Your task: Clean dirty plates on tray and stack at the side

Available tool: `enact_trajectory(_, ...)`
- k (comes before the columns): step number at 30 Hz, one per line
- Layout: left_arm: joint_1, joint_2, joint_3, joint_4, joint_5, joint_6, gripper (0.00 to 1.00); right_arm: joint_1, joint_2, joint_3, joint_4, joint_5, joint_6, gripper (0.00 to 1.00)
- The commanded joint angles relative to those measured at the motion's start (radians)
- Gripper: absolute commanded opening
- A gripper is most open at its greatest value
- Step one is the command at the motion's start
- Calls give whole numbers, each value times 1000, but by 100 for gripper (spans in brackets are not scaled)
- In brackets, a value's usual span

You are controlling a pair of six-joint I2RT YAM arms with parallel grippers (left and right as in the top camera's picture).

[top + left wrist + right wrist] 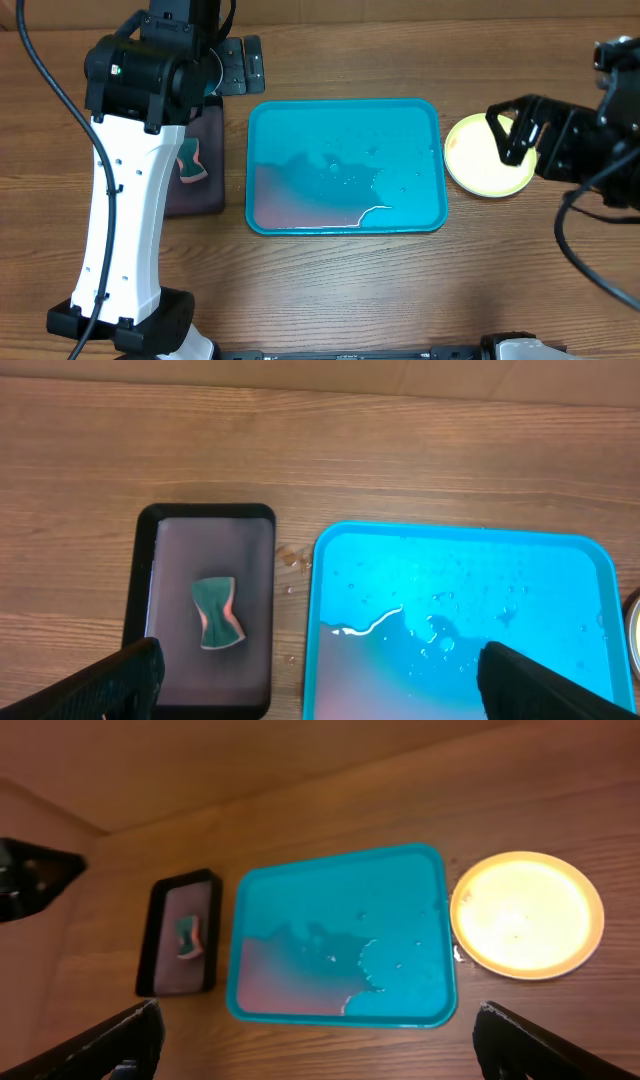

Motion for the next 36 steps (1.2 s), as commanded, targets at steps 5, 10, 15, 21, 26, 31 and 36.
enact_trajectory(5,-6,-2,0,0,12,16,100,5,-29,11,16,-19,-113,100)
enact_trajectory(10,-7,-2,0,0,12,16,100,5,-35,-26,118,-19,-257,100)
enact_trajectory(15,-6,-2,0,0,12,16,100,5,-157,-321,404,-18,-425,100)
enact_trajectory(21,-6,-2,0,-1,12,16,100,4,-430,-922,955,-16,-425,100)
enact_trajectory(26,-6,-2,0,0,12,16,100,5,-753,-1543,1392,-16,-417,100)
enact_trajectory(31,-6,-2,0,-1,12,16,100,5,-972,-1879,1570,-14,-413,100)
enact_trajectory(36,-6,-2,0,0,12,16,100,5,-1153,-2105,1674,79,-288,100)
